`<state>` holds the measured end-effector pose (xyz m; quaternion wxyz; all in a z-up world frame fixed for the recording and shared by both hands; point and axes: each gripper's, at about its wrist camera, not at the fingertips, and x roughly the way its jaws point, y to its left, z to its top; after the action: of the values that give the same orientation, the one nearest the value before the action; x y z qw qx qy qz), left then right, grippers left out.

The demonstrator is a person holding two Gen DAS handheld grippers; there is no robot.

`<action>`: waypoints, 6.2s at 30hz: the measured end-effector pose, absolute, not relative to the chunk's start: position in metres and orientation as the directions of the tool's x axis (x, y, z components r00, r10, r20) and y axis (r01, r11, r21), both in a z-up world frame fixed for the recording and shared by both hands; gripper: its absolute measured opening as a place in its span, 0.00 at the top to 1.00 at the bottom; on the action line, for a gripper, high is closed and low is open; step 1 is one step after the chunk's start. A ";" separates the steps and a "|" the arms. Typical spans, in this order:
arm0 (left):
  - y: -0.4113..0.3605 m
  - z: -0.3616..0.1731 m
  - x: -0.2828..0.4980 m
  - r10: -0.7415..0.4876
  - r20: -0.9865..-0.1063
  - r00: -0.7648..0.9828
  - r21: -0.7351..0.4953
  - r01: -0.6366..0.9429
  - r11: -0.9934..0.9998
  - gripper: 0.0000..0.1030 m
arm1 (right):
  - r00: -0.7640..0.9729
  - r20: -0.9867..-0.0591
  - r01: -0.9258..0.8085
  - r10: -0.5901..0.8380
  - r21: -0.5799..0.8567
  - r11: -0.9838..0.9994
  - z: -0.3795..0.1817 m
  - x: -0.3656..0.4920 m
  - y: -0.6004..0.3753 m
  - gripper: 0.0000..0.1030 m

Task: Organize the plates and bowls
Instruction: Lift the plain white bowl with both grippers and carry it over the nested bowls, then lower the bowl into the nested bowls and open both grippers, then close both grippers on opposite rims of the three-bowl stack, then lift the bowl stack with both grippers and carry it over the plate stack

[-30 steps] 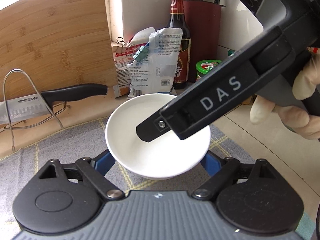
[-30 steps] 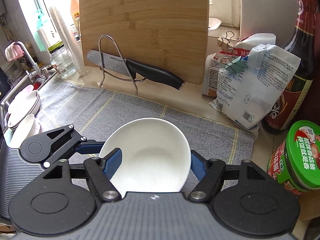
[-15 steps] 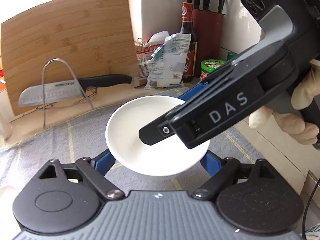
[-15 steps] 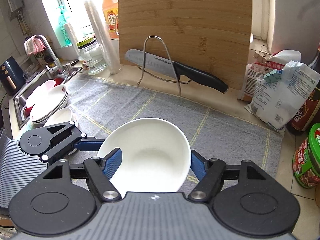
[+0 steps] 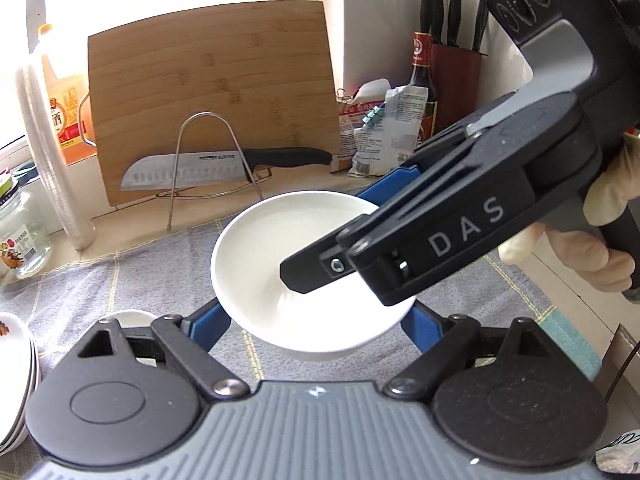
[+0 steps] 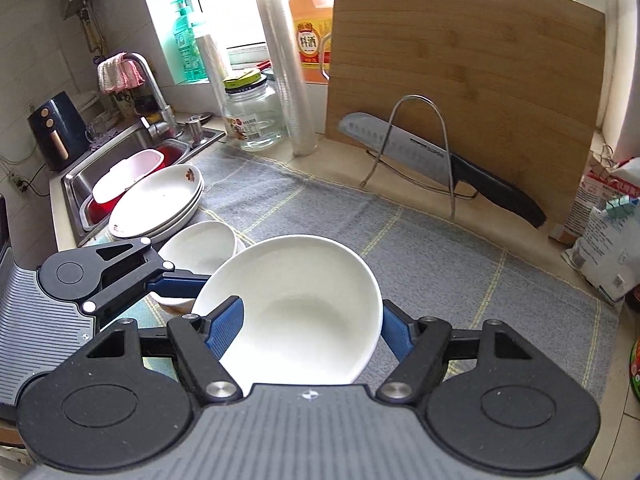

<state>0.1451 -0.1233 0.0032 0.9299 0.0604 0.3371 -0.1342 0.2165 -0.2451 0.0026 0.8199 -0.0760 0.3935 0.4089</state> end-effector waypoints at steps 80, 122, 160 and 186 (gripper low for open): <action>-0.004 -0.021 0.133 -0.073 -0.681 0.729 -0.008 0.093 0.996 0.10 | 0.249 -0.762 -0.856 0.598 0.115 0.503 -0.028 0.207 -0.080 0.10; 0.030 -0.082 0.154 -0.264 -0.787 0.557 0.009 0.439 0.899 0.00 | 0.330 -0.832 -0.805 0.446 -0.002 0.594 -0.111 0.170 -0.134 0.00; 0.041 -0.080 0.177 -0.375 -0.809 0.453 0.021 0.660 0.751 0.01 | 0.307 -0.815 -0.895 0.491 -0.072 0.440 -0.110 0.182 -0.102 0.00; 0.043 -0.074 0.198 -0.443 -0.835 0.327 0.054 0.849 0.526 0.06 | 0.104 -0.836 -0.987 0.538 -0.021 0.158 -0.102 0.215 -0.078 0.12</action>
<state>0.1975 0.0432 -0.0743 0.7747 0.2518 0.4034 -0.4168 0.2153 -0.0780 -0.1016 0.6727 -0.3155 0.3556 0.5670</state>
